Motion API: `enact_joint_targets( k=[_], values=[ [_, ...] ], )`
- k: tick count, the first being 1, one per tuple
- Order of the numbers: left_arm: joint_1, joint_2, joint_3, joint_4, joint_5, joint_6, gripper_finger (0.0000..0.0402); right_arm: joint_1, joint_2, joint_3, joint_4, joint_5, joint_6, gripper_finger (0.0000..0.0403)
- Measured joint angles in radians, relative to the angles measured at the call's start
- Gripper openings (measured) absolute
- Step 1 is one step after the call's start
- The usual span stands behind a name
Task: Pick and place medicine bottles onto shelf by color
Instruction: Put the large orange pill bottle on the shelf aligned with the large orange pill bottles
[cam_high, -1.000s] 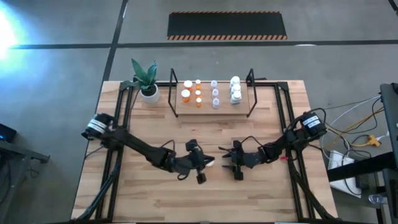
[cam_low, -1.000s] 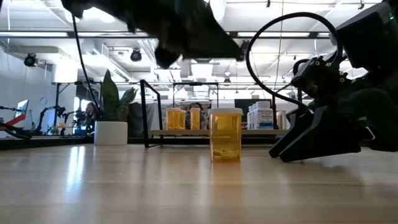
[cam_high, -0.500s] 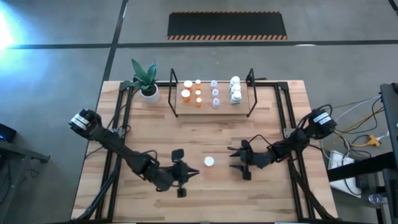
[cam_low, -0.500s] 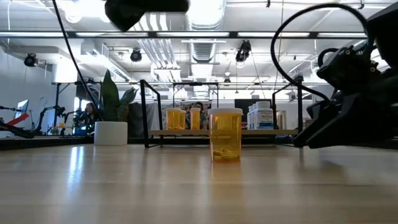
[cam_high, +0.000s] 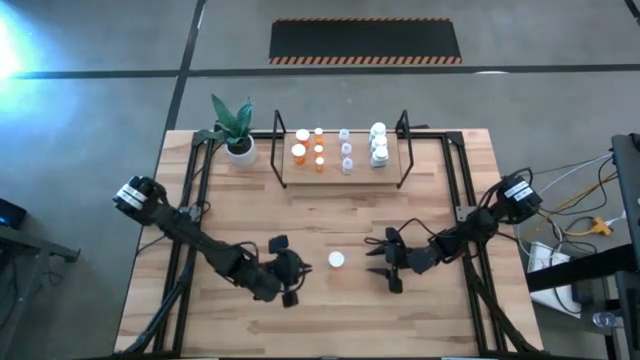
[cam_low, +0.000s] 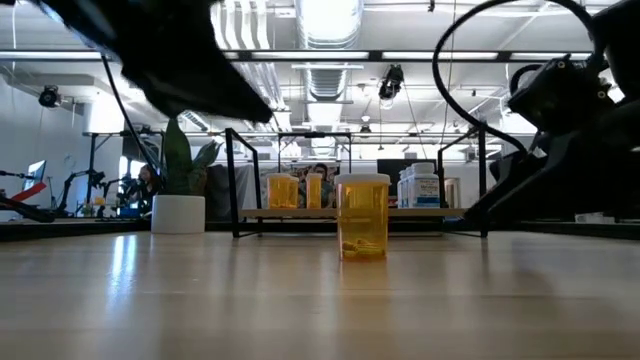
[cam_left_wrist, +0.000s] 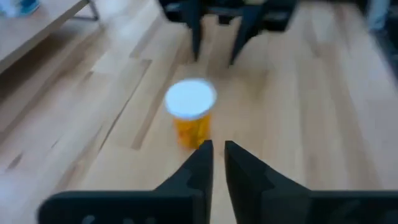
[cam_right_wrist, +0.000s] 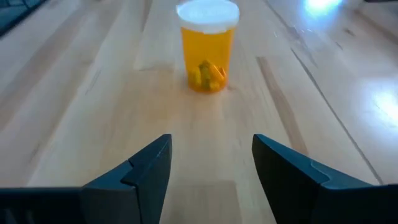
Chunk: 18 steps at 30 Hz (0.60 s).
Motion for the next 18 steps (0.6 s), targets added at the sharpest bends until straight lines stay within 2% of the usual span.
enact_joint_targets(
  k=[4,10,14,18],
  values=[
    [0.004,0.000,-0.042,0.001,-0.001,-0.009,0.0071,0.000,0.007,0.025,-0.005,-0.003,-0.017,0.0215],
    [0.006,0.001,-0.121,0.014,-0.001,-0.022,0.0180,0.000,0.019,0.036,-0.012,-0.005,-0.032,0.0215],
    [0.006,0.034,-0.193,0.172,-0.010,-0.021,0.0244,0.000,0.033,0.034,-0.010,-0.005,-0.014,0.0215],
    [0.019,0.106,-0.230,0.370,-0.022,0.033,0.0287,0.000,0.036,0.034,-0.011,-0.004,-0.004,0.0215]
  ],
)
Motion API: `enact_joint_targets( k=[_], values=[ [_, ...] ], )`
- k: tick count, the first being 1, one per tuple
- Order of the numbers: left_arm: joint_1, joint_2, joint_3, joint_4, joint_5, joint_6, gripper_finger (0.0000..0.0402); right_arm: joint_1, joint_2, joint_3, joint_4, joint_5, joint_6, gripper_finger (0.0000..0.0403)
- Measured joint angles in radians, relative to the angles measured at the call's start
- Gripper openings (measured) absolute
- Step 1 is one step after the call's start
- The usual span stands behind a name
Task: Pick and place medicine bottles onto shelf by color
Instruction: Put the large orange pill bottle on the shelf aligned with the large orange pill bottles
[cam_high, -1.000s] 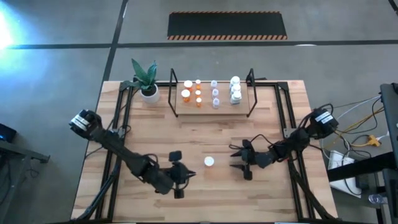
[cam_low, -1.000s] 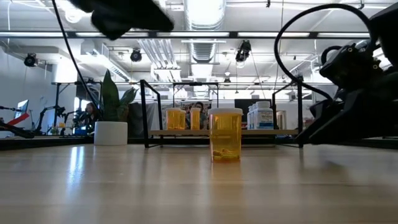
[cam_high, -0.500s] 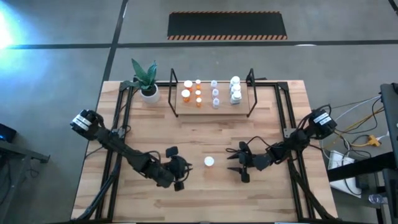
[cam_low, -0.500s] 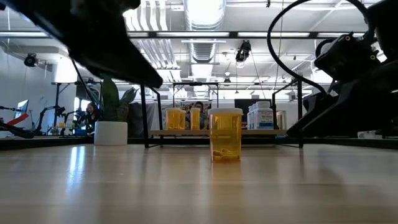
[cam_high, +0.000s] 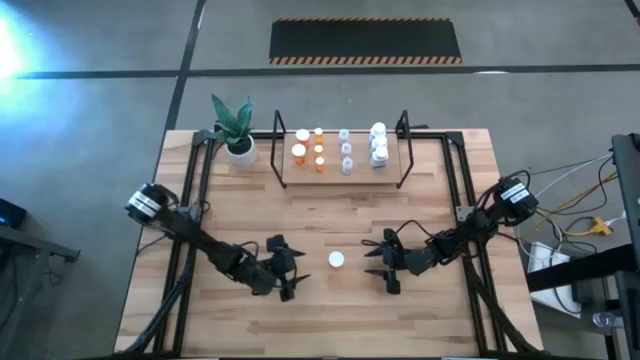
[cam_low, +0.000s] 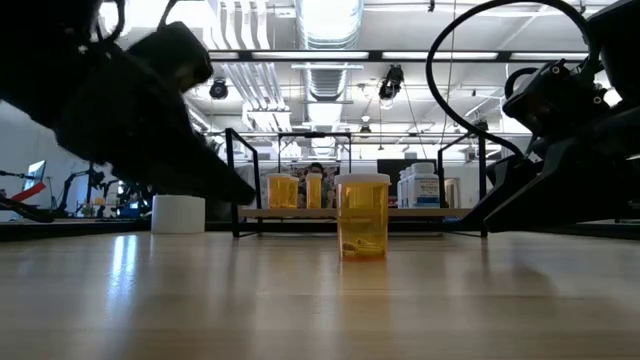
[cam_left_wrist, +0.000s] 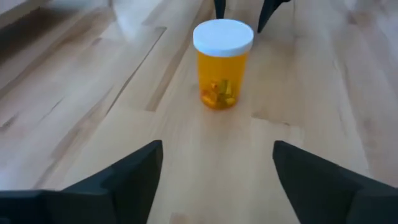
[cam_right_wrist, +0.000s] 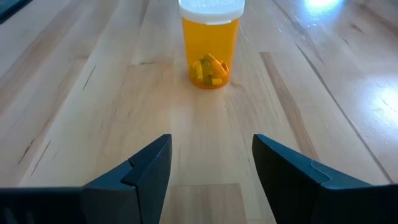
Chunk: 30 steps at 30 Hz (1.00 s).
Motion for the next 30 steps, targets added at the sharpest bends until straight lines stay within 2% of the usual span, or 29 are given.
enact_joint_targets(
  k=[6,16,22,30],
  values=[
    [0.035,0.141,0.035,0.214,-0.007,0.125,0.0304,0.000,0.000,0.000,0.002,0.000,0.007,0.0215],
    [0.106,0.318,0.187,0.330,-0.003,0.169,0.0305,0.000,0.000,0.000,0.002,0.000,0.007,0.0215],
    [0.129,0.345,0.253,0.337,-0.002,0.217,0.0305,0.000,0.000,0.000,0.001,0.001,0.007,0.0215],
    [0.148,0.343,0.278,0.337,-0.002,0.241,0.0299,0.000,0.000,0.000,-0.002,0.001,0.007,0.0215]
  ],
)
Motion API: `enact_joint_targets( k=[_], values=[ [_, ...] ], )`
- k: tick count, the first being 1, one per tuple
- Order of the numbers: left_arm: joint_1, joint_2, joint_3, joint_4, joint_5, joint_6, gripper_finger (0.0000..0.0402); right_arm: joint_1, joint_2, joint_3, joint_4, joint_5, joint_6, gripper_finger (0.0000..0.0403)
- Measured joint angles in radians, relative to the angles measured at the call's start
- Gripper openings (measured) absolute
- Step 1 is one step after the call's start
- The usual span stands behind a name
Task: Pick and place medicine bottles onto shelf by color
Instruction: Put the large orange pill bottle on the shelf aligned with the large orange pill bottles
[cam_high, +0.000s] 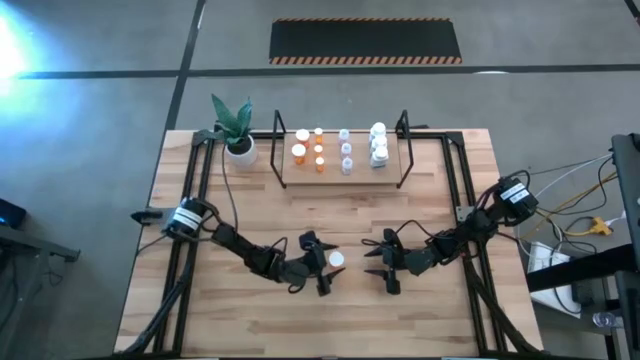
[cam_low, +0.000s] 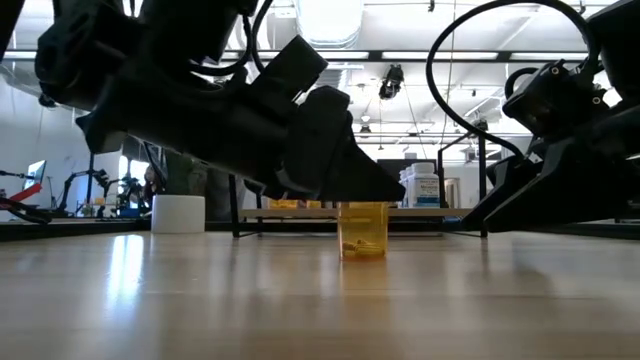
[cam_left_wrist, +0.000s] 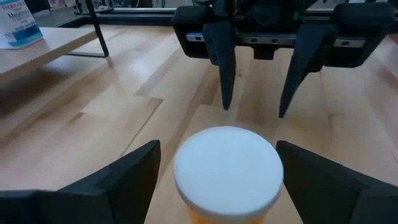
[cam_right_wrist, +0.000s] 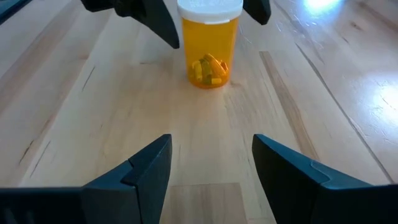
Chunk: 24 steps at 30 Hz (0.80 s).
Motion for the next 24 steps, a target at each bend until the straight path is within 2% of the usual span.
enact_joint_targets(
  k=[5,12,16,24],
  values=[
    [0.000,-0.001,0.000,-0.001,0.000,0.001,0.0274,0.000,0.000,0.000,0.000,0.000,0.003,0.0215],
    [0.000,-0.023,0.009,-0.015,-0.004,0.002,0.0217,0.000,0.000,0.000,0.000,0.000,0.003,0.0215],
    [0.000,-0.072,0.009,-0.108,-0.010,0.002,0.0190,0.000,0.000,0.000,0.000,0.000,0.003,0.0215],
    [-0.001,-0.161,0.009,-0.258,-0.030,0.001,0.0206,0.000,0.000,0.000,-0.001,0.000,0.003,0.0215]
  ],
)
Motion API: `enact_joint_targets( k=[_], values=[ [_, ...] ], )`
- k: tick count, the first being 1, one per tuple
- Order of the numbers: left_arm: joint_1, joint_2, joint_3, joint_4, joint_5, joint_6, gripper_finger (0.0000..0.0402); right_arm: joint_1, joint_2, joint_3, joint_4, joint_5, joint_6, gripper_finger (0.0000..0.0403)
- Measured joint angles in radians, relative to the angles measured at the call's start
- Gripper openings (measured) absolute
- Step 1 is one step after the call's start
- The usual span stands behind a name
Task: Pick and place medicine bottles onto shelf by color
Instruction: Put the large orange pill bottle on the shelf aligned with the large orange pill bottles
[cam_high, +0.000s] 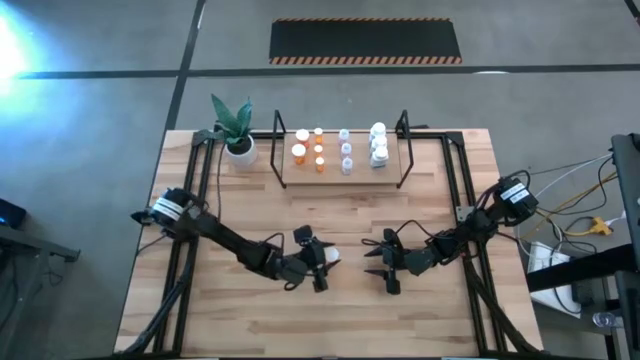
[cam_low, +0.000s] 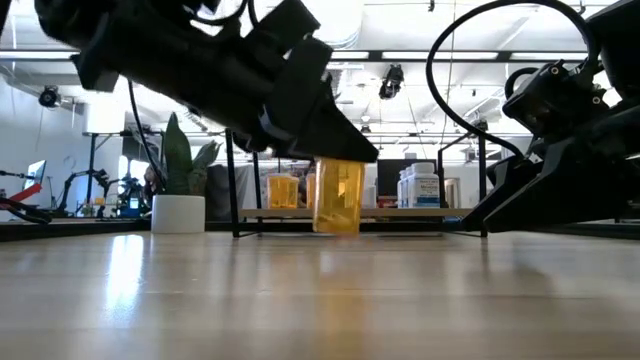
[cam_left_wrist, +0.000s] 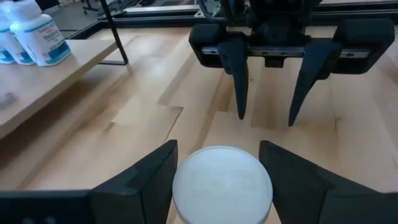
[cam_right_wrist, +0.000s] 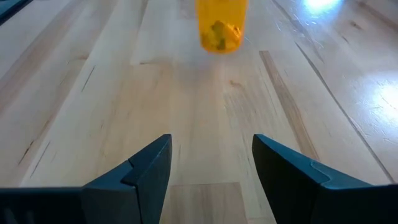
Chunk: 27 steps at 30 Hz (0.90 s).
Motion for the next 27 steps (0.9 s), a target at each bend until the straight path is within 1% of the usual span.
enact_joint_targets(
  k=[2,4,6,9,11,14,18,20,23,27],
  values=[
    [0.000,-0.033,0.000,-0.054,-0.022,0.000,0.0206,0.000,0.000,0.000,0.000,0.000,0.000,0.0215],
    [0.000,-0.072,0.000,-0.143,-0.087,-0.018,0.0202,0.000,0.000,0.000,0.000,0.000,0.000,0.0215],
    [0.006,-0.125,-0.002,-0.272,-0.156,-0.080,0.0196,0.000,0.000,0.000,0.000,0.000,0.000,0.0215],
    [0.050,-0.223,-0.004,-0.458,-0.207,-0.188,0.0193,0.000,0.000,0.000,0.000,0.000,0.000,0.0215],
    [0.096,-0.277,-0.010,-0.520,-0.236,-0.221,0.0193,0.000,0.000,0.000,0.000,0.000,0.000,0.0215],
    [0.188,-0.333,-0.041,-0.513,-0.237,-0.213,0.0192,0.000,0.000,0.000,0.000,0.000,-0.001,0.0215],
    [0.333,-0.349,-0.081,-0.452,-0.237,-0.210,0.0192,0.000,0.000,0.000,0.000,0.000,-0.002,0.0215],
    [0.394,-0.337,-0.085,-0.407,-0.232,-0.208,0.0192,0.000,0.000,0.000,-0.001,0.000,-0.003,0.0215],
    [0.460,-0.316,-0.088,-0.357,-0.231,-0.177,0.0191,0.000,0.000,-0.001,0.000,0.000,-0.005,0.0215],
    [0.512,-0.285,-0.088,-0.292,-0.221,-0.137,0.0191,0.000,0.000,-0.001,-0.001,0.000,-0.006,0.0215]
  ],
)
